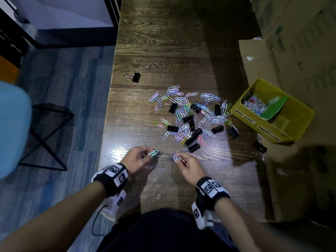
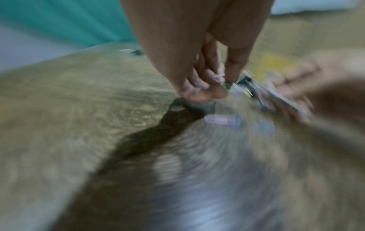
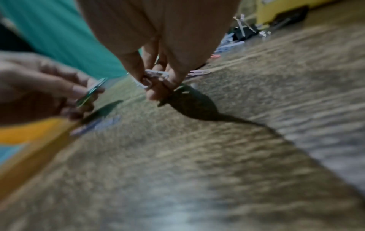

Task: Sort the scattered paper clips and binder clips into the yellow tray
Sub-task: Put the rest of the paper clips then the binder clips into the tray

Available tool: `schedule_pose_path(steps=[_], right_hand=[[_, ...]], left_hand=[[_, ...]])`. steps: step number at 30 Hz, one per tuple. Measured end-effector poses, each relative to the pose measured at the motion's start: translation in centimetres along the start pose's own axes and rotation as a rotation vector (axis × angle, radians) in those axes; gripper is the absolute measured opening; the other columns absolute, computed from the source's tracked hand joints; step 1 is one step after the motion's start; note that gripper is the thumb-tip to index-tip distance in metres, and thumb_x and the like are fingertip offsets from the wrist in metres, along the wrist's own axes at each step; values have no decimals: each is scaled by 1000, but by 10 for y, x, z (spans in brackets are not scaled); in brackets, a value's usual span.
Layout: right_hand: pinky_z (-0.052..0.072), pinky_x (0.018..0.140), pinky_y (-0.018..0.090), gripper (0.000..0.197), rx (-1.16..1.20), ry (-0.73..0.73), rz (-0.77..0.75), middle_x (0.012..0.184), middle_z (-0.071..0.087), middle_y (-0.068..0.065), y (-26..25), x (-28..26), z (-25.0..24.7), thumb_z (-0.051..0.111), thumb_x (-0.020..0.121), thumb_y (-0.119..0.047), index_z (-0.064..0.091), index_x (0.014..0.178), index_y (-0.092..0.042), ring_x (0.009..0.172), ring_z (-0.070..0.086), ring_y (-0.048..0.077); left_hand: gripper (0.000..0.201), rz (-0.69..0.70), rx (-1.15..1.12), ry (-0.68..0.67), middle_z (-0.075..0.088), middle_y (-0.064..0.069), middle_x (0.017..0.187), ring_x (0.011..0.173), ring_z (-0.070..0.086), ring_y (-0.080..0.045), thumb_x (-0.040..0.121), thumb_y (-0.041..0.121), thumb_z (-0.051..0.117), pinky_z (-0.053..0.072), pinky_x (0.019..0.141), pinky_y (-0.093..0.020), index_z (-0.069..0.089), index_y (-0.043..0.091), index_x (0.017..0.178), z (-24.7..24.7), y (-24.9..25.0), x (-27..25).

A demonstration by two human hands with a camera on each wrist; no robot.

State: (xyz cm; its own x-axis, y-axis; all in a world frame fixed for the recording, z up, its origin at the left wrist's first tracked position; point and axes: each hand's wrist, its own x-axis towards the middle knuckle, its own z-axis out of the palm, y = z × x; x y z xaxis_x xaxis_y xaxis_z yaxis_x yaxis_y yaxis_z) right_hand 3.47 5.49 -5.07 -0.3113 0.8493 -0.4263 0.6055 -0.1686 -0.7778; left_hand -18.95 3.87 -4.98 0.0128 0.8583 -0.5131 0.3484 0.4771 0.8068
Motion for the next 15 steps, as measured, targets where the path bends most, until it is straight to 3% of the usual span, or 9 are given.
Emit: schedule_pose_path(steps=[2, 4, 6, 8, 11, 13, 15], right_hand=[[45, 61, 24, 17, 285, -30, 144, 77, 56, -2, -6, 3, -1, 48, 93, -4, 60, 96, -16, 65, 50, 8], [35, 42, 19, 23, 510, -40, 263, 64, 45, 3, -11, 7, 1, 42, 89, 0, 55, 81, -17, 53, 42, 12], [25, 39, 15, 9, 693, -75, 323, 60, 40, 6, -18, 9, 2, 42, 71, -8, 49, 72, -14, 46, 38, 13], [22, 40, 13, 14, 848, -132, 308, 57, 39, 7, -24, 9, 2, 36, 56, -9, 43, 68, -10, 44, 34, 12], [18, 43, 17, 16, 944, -201, 229, 56, 40, 5, -28, 7, 3, 34, 53, -7, 39, 68, -9, 46, 31, 11], [17, 43, 19, 15, 879, -200, 213, 58, 41, 2, -28, 7, 5, 37, 55, -9, 41, 70, -11, 49, 31, 9], [21, 43, 18, 9, 676, -182, 182, 59, 39, -2, -27, 7, 5, 51, 64, -21, 44, 69, -17, 52, 32, 9]], left_hand=[[16, -128, -347, 76, 60, 3, 53, 48, 52, -12, 78, -6, 56, 42, 46, -19, 62, 9, 76, -4, 4, 0], [12, -198, -663, 77, 53, -5, 51, 47, 46, -19, 67, -4, 45, 37, 42, -21, 54, 3, 68, -8, 8, -4], [16, -224, -883, -1, 47, -10, 55, 47, 43, -20, 48, 9, 50, 34, 43, -21, 53, 3, 63, -12, 9, -10], [24, -227, -952, -82, 44, -9, 57, 48, 41, -19, 42, 19, 60, 32, 45, -23, 53, 6, 61, -12, 7, -14], [26, -210, -748, -63, 44, -7, 55, 47, 38, -18, 61, 25, 72, 28, 43, -22, 52, 10, 61, -10, 3, -16], [27, -125, -348, -1, 46, -2, 52, 45, 39, -14, 73, 21, 76, 31, 43, -20, 53, 11, 62, -8, -2, -17], [25, -13, 48, 57, 53, 1, 60, 53, 45, -9, 72, 20, 79, 38, 51, -18, 57, 8, 70, -7, -8, -19]])
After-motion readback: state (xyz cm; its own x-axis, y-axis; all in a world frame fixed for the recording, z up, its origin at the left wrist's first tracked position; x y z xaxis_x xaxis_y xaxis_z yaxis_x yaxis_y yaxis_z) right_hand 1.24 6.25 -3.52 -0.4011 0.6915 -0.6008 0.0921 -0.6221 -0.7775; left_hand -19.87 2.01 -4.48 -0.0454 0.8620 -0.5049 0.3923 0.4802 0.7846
